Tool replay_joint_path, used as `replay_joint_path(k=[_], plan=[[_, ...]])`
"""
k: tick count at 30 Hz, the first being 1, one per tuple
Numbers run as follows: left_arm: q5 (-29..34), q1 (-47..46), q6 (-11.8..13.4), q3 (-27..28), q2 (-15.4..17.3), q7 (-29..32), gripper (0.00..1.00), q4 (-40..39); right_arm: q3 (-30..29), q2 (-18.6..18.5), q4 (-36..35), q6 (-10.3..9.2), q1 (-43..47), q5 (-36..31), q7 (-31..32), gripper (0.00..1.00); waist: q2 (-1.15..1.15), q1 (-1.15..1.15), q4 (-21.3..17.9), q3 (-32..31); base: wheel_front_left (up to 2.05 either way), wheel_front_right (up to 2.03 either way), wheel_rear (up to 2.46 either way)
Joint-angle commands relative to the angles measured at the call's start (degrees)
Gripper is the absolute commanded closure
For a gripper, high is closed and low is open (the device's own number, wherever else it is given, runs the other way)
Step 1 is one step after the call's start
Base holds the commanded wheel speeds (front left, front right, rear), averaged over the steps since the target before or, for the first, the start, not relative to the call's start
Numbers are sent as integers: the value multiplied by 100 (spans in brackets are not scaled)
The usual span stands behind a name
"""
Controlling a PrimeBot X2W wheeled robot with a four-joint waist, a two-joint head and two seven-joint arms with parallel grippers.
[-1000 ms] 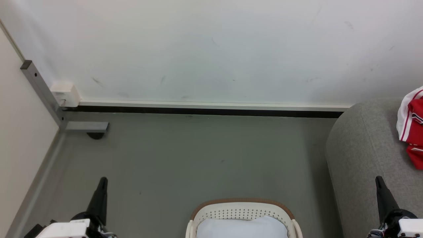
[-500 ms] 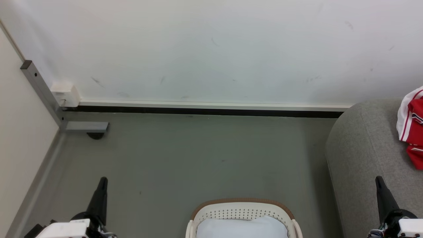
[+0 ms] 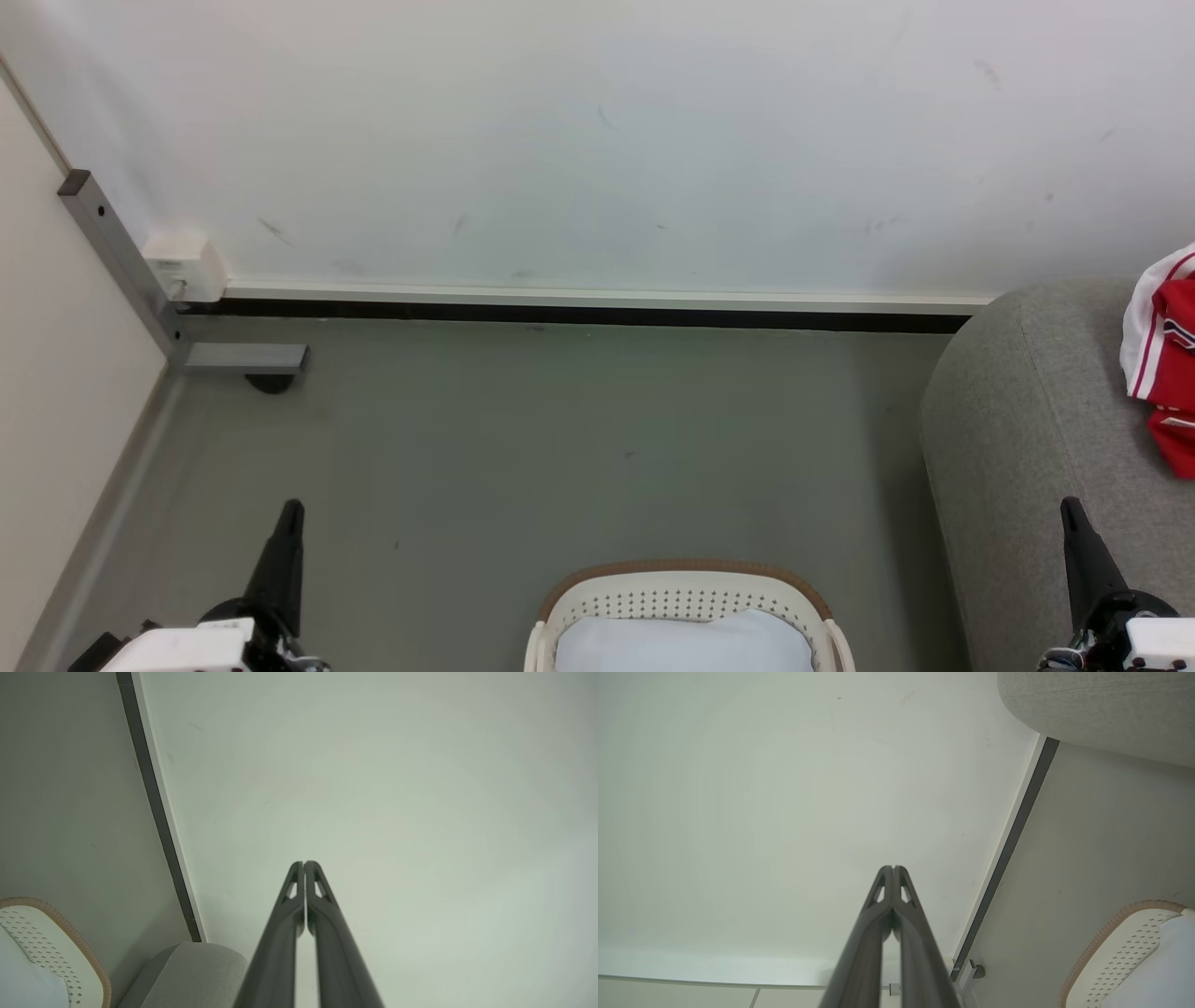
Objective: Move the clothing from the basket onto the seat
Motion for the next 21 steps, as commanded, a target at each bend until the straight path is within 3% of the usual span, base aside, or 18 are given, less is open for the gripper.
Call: replay_joint_path(k=[1,21], plan=[[-79,-45,-36,10,12,20,100,-19,-19,-6,-29,-10,-70,9,14,100,0,0,0,0,0,0,0],[-80,-45,-36,10,12,20,100,-19,-18,-6,-29,-11,-70,9,13,100,0,0,0,0,0,0,0]])
